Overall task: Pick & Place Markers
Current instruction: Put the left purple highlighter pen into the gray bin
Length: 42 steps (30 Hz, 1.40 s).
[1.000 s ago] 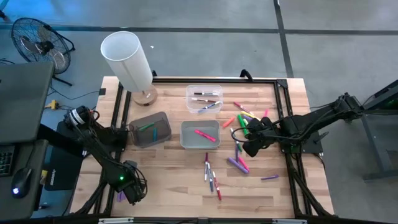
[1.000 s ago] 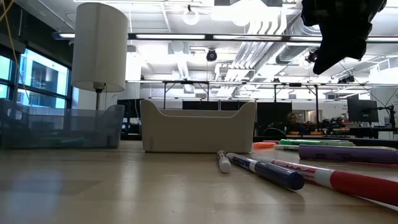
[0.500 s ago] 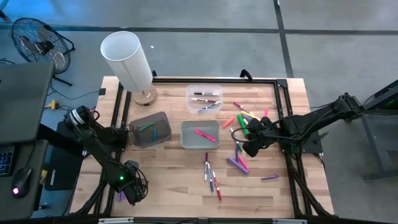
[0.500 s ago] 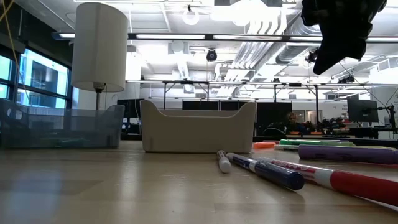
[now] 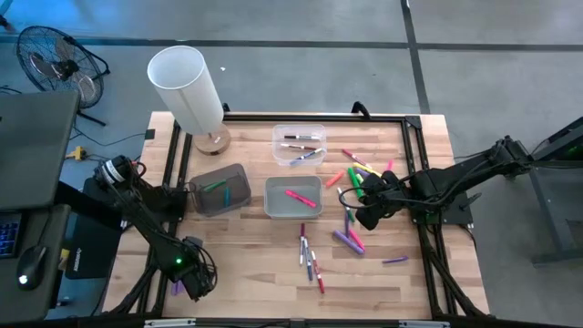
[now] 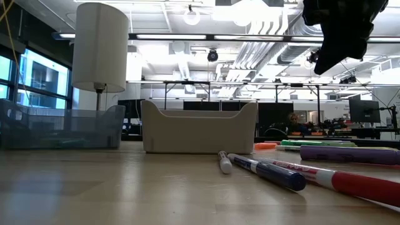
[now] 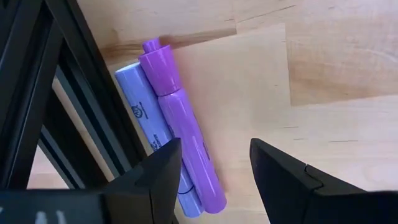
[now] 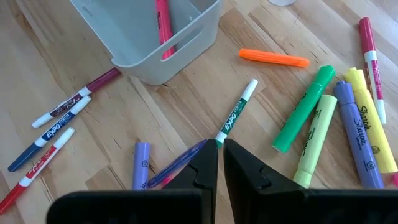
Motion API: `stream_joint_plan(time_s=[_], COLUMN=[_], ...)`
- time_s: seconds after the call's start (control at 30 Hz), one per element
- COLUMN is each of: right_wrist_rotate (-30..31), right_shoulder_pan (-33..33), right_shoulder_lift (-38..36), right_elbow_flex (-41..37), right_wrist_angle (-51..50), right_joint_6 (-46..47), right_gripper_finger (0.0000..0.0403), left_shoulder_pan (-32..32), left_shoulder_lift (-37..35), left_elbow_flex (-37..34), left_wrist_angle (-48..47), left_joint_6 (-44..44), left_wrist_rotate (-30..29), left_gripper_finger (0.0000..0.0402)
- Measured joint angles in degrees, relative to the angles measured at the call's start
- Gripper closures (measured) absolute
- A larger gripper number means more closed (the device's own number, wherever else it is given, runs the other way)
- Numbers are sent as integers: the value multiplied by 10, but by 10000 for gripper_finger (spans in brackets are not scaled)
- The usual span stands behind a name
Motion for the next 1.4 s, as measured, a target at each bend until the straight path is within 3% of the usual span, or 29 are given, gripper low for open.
stream_joint_plan(time_s=[0.57,1.0,1.13,1.23,1.4], right_wrist_rotate=[0,5,3,5,9], right_shoulder_pan=[0,0,0,0,0], right_shoulder_lift=[0,0,0,0,0], right_elbow_flex=[0,0,0,0,0], right_wrist_angle=[1,5,10,15,20], right_joint_6=[1,1,3,3,3], right_gripper_finger=[386,387,387,386,386], left_shoulder_pan=[-1,10,10,11,20], left_shoulder_lift=[0,0,8,17,19], left_elbow_flex=[-43,-42,-41,-41,-41], left_wrist_angle=[58,116,117,119,127], left_joint_6=[110,117,143,162,192], left_wrist_rotate=[12,-89,-91,-85,-79], left_gripper_finger=[216,216,217,229,282])
